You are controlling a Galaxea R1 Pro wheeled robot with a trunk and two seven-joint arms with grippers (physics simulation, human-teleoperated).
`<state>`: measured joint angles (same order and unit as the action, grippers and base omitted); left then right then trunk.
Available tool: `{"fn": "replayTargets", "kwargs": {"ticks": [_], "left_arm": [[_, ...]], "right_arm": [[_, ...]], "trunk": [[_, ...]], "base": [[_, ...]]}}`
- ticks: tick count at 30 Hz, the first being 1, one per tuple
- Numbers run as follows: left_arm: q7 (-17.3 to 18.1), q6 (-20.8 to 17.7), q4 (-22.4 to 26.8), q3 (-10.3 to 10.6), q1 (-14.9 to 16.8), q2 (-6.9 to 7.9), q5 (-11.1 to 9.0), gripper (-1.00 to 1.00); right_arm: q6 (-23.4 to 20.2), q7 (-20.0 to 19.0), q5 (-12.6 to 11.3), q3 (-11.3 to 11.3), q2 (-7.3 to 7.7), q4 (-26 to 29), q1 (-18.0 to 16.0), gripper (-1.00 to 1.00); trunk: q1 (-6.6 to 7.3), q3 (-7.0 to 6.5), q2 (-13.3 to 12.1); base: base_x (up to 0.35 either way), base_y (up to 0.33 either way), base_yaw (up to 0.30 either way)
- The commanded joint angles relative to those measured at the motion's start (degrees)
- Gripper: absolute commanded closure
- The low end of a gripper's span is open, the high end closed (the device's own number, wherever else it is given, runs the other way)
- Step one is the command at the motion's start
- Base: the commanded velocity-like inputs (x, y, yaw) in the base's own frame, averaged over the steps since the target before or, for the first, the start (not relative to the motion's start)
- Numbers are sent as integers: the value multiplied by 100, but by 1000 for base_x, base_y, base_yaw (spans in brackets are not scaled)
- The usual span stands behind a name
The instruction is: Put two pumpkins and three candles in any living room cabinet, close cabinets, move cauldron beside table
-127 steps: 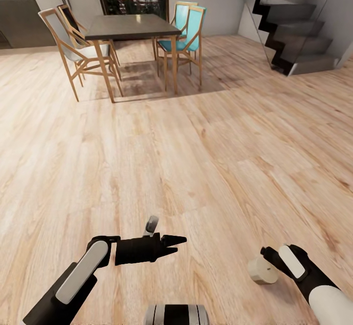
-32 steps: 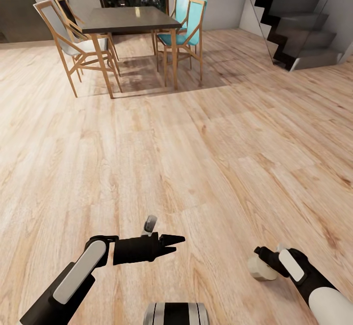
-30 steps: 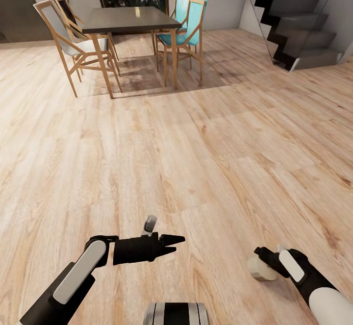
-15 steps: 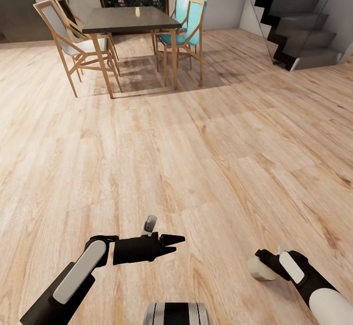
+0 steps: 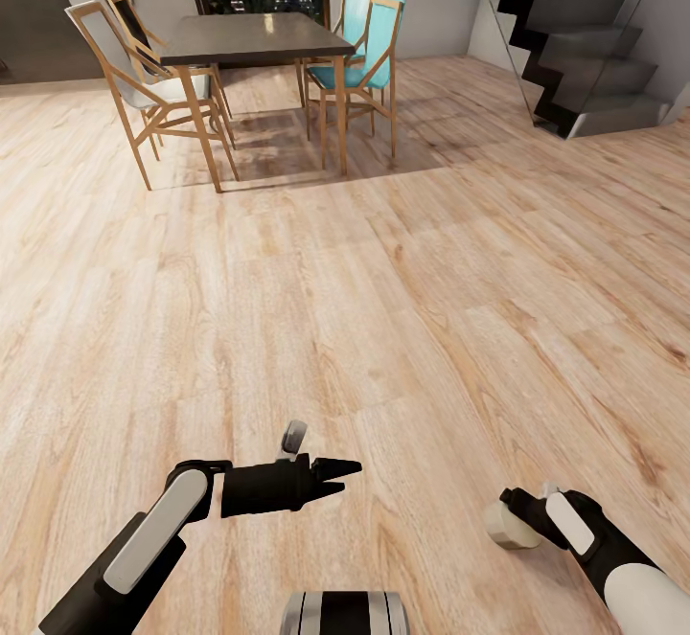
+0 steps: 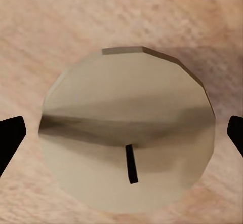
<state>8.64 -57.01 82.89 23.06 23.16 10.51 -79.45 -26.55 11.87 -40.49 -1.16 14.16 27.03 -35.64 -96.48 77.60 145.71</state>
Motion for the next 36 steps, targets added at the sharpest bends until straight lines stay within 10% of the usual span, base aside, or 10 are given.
{"fn": "replayTargets", "kwargs": {"ticks": [1, 36], "left_arm": [[59, -3, -1, 5, 3, 4, 53, -100], [59, -3, -1, 5, 3, 4, 56, -100]], "right_arm": [[-20, 44, -56, -7, 0, 13, -1, -100], [210, 43, -47, -7, -9, 13, 2, -100]], "trunk": [[1, 4, 2], [-17, 159, 11]], "base": [[0, 0, 0], [0, 0, 0]]}}
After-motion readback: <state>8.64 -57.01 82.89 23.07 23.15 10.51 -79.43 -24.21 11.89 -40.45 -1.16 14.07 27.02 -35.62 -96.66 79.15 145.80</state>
